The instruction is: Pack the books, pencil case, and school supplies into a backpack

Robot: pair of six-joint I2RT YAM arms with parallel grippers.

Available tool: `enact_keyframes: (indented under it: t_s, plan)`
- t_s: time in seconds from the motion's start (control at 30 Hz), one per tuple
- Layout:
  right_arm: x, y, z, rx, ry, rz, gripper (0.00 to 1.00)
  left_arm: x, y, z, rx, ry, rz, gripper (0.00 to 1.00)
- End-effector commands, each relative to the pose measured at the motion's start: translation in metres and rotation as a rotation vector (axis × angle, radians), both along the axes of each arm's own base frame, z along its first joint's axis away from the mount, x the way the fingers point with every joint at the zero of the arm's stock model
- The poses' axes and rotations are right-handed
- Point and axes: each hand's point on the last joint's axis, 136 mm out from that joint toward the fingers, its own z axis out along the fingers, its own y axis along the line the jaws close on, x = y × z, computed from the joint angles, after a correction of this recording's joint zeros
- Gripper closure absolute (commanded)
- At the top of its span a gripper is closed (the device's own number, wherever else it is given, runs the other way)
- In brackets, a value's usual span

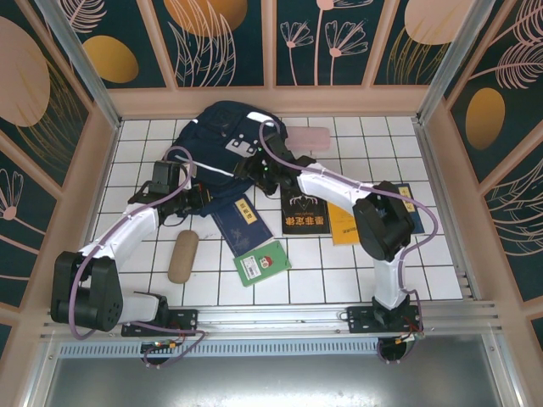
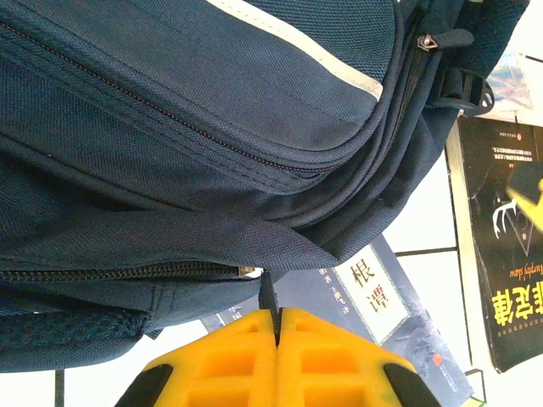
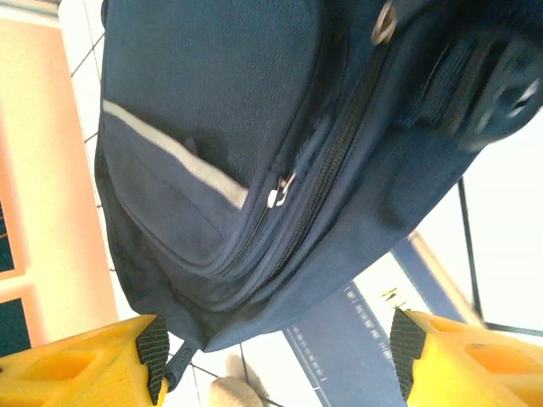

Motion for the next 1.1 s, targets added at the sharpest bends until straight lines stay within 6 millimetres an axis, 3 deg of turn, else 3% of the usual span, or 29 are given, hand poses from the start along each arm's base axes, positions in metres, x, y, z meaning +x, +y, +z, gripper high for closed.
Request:
enact_keyframes:
  t_s: [0.0,0.1,0.53,0.83,1.07]
  plan:
    - [-0.010,0.025,-0.006,0.076,0.034,0.024,0.31,-0.006,-0.007,-0.008,-0.007,0.006,-0.054,1.00]
    - [-0.014,0.038,-0.007,0.145,0.047,0.064,0.47,-0.009,-0.008,-0.016,-0.004,0.027,-0.058,1.00]
    - [-0.005,0.045,-0.044,0.117,0.116,0.062,0.49,-0.005,-0.001,-0.046,0.051,0.075,-0.041,1.00]
    - [0.011,0.048,-0.055,0.122,0.101,0.063,0.72,-0.002,0.011,-0.069,0.131,0.130,-0.007,1.00]
    - [0.011,0.049,-0.059,0.124,0.108,0.068,0.74,-0.005,0.005,-0.076,0.106,0.151,-0.036,0.81]
